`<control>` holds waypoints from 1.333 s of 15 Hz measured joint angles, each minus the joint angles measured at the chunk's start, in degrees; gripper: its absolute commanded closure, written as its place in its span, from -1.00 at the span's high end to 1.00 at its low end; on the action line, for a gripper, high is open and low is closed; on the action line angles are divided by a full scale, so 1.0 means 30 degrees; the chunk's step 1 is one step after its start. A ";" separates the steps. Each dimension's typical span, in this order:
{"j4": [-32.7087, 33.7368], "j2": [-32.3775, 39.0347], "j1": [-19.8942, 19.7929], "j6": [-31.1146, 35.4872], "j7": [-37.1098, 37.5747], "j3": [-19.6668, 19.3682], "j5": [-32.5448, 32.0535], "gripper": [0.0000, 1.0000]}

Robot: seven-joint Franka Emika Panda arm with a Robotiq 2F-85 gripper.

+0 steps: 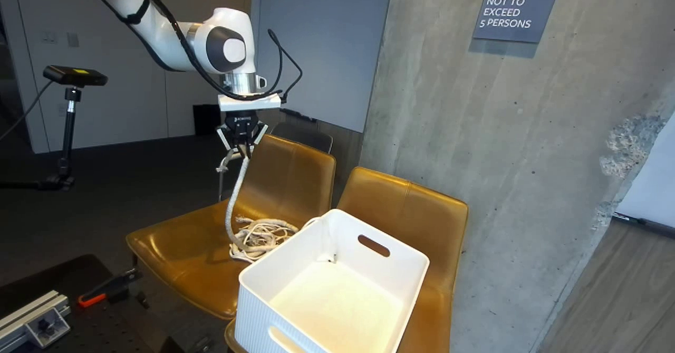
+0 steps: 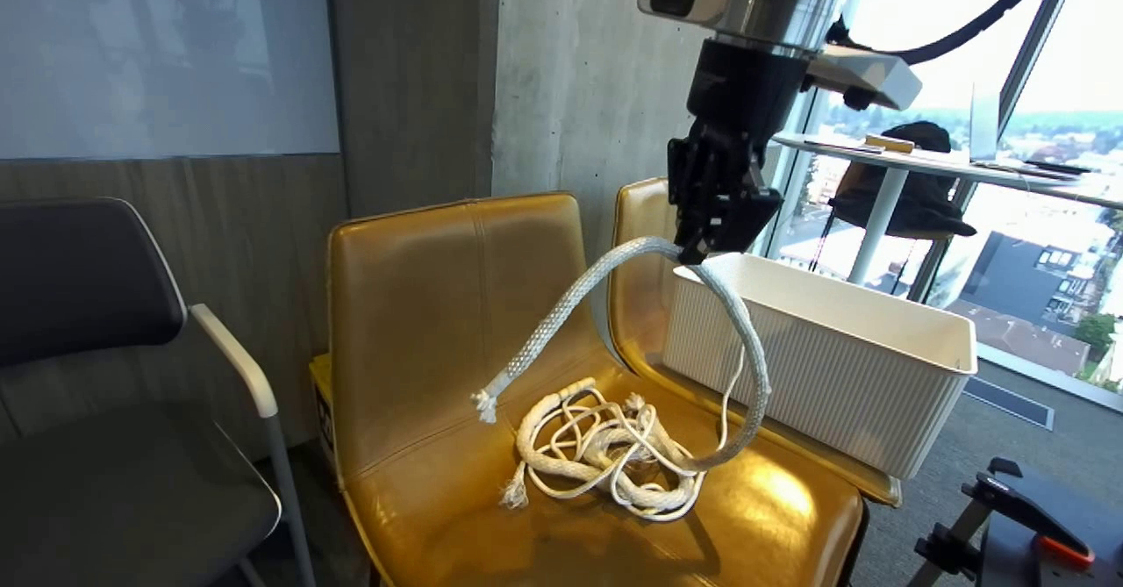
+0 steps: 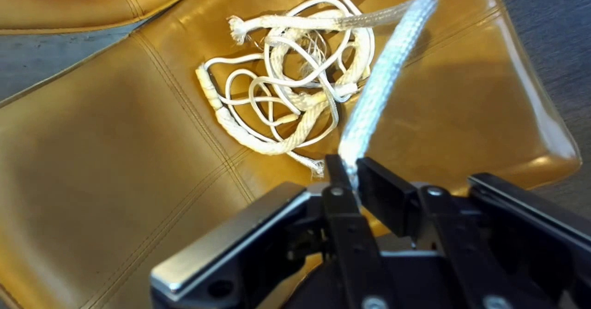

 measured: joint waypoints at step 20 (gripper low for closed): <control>-0.0491 0.2234 -0.2792 0.3442 -0.5556 -0.1398 -0.3007 1.00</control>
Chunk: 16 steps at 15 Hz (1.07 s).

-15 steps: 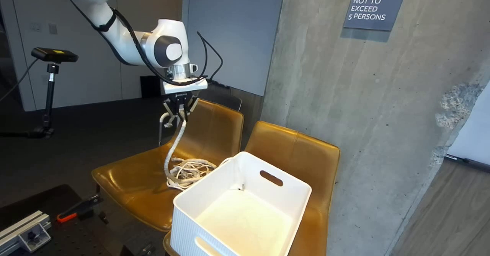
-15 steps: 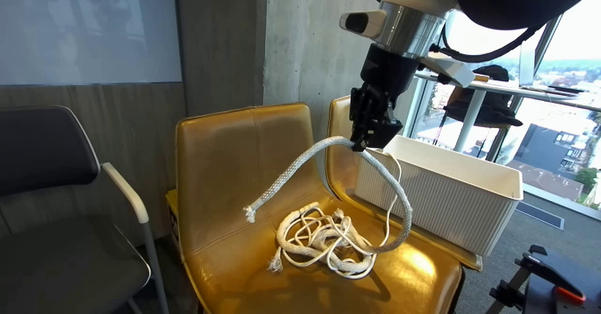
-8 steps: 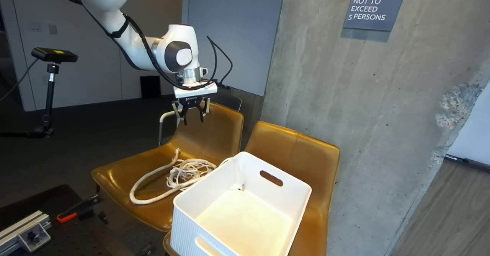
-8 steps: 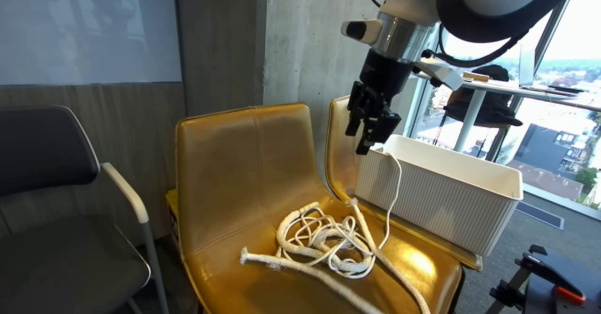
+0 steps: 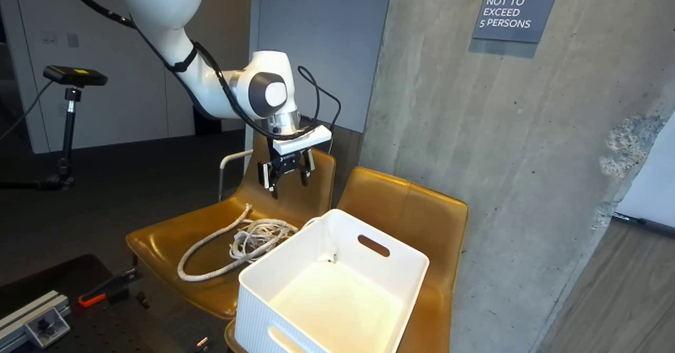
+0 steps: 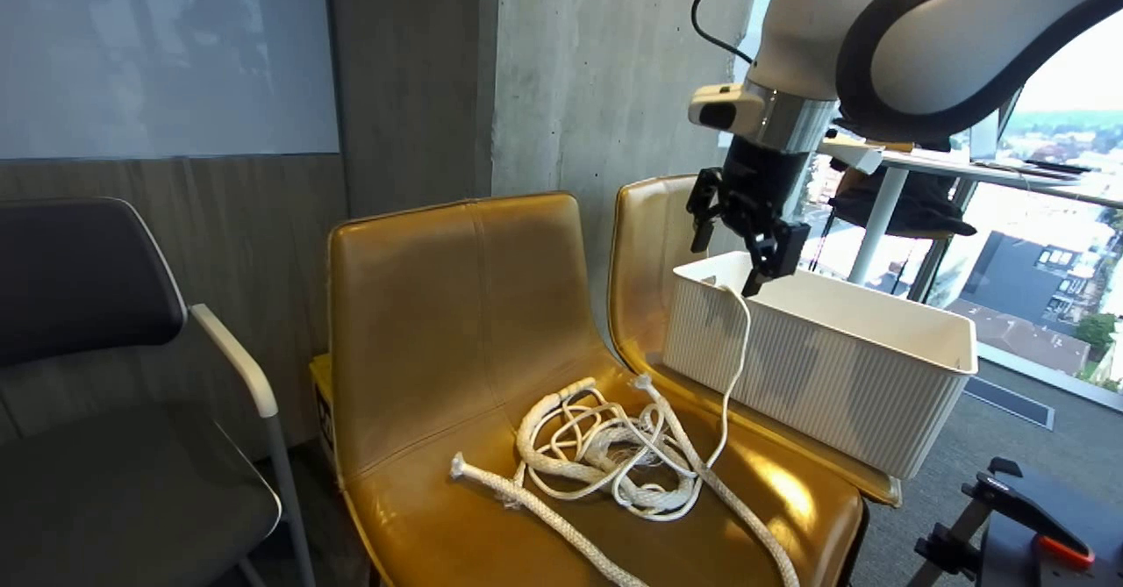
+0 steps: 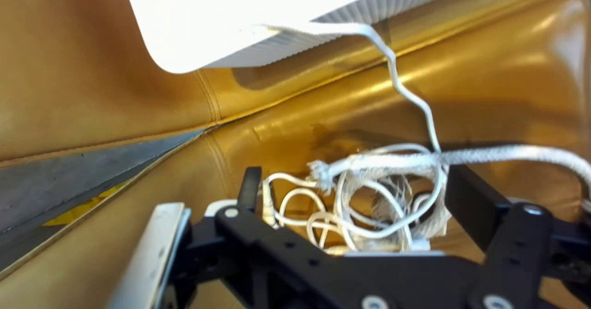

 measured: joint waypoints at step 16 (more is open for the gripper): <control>-0.0711 0.2483 0.0043 0.3557 -0.2633 -0.1946 -0.7824 -0.46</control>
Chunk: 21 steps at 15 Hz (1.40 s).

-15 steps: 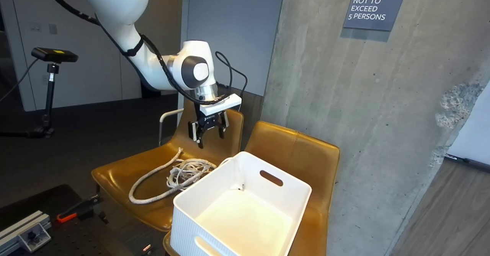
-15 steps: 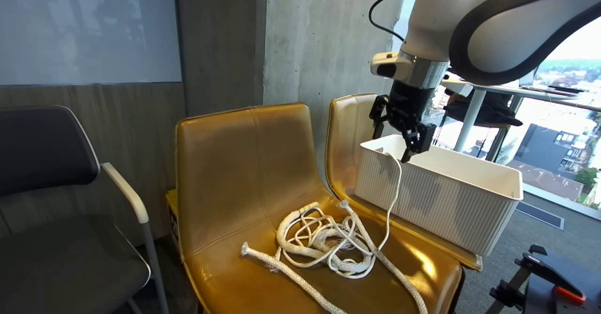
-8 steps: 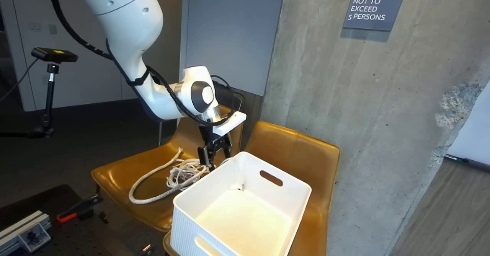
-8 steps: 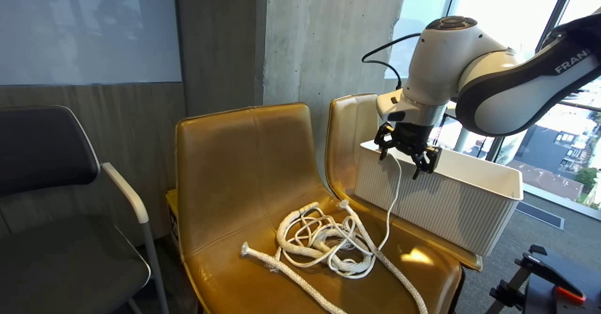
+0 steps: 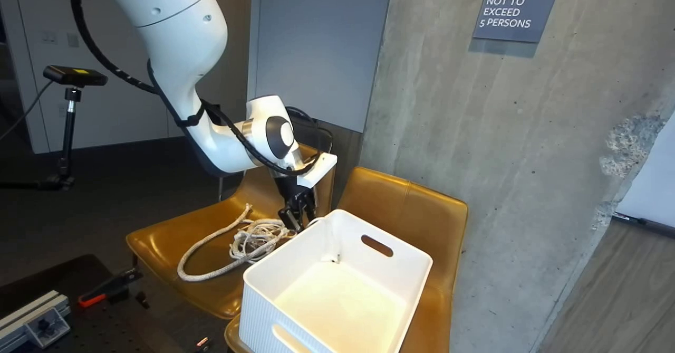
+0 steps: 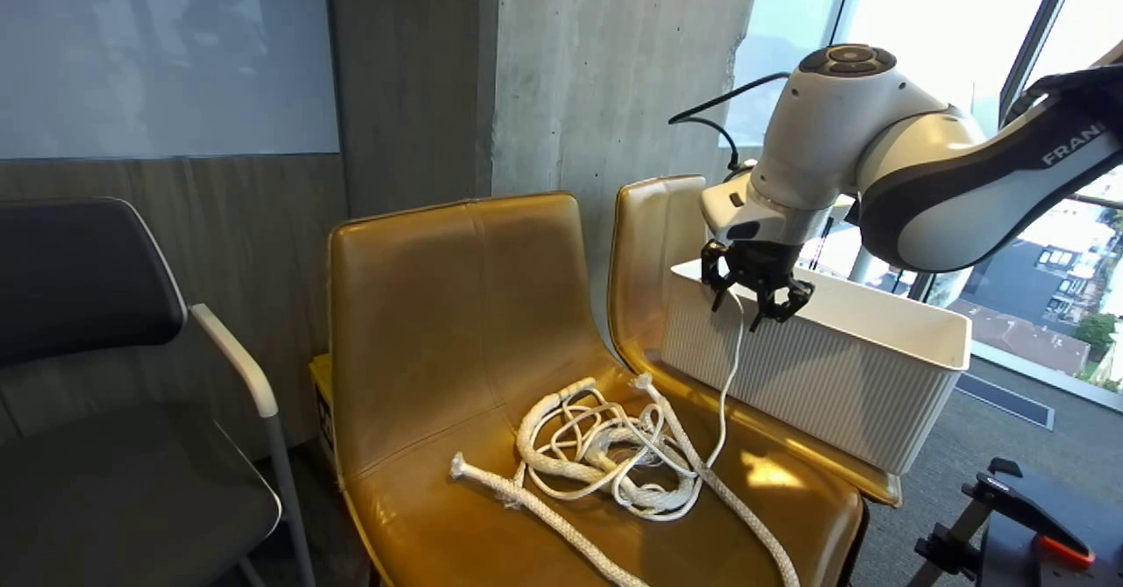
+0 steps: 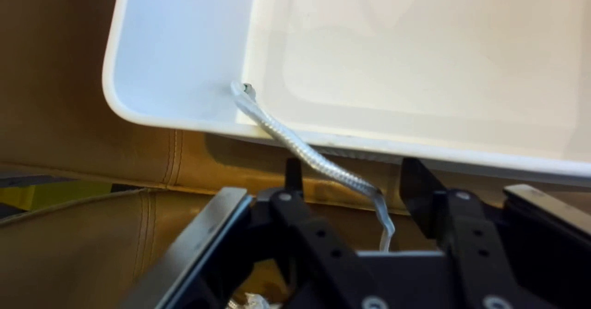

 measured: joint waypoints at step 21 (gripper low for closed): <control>0.3640 -0.1933 0.4530 -0.3849 0.3255 0.3408 0.2327 -0.98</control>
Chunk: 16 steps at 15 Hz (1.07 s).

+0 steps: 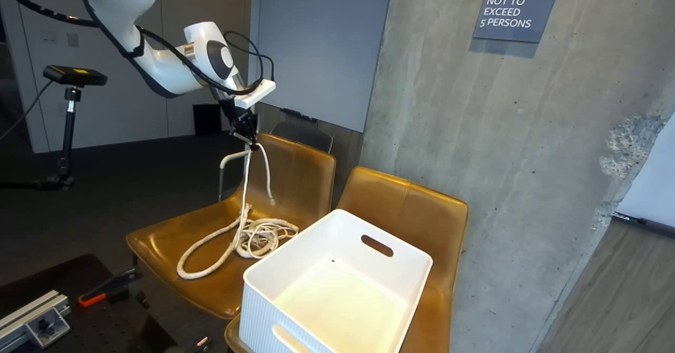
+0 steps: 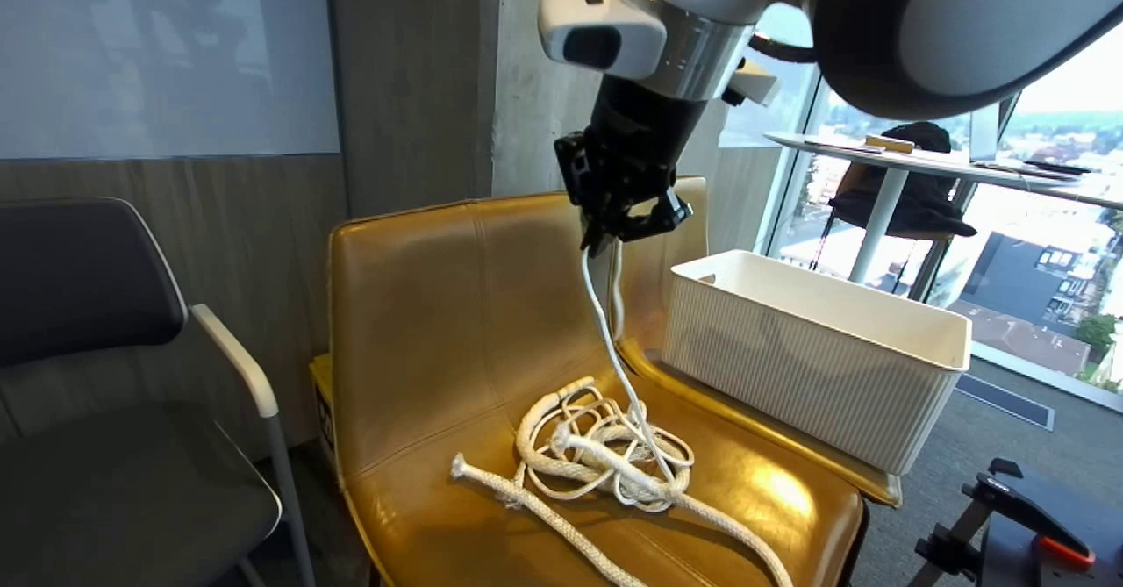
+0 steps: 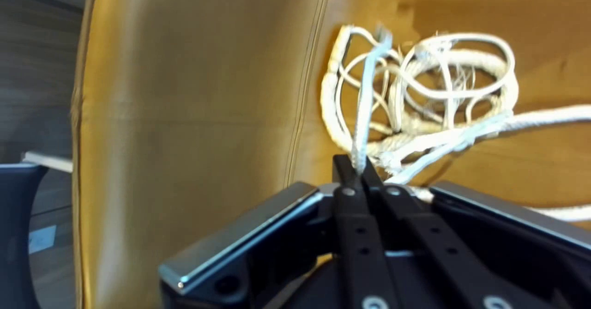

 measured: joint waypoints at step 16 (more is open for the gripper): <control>0.1040 0.0006 0.0529 -0.3183 0.2140 0.0481 0.1586 0.28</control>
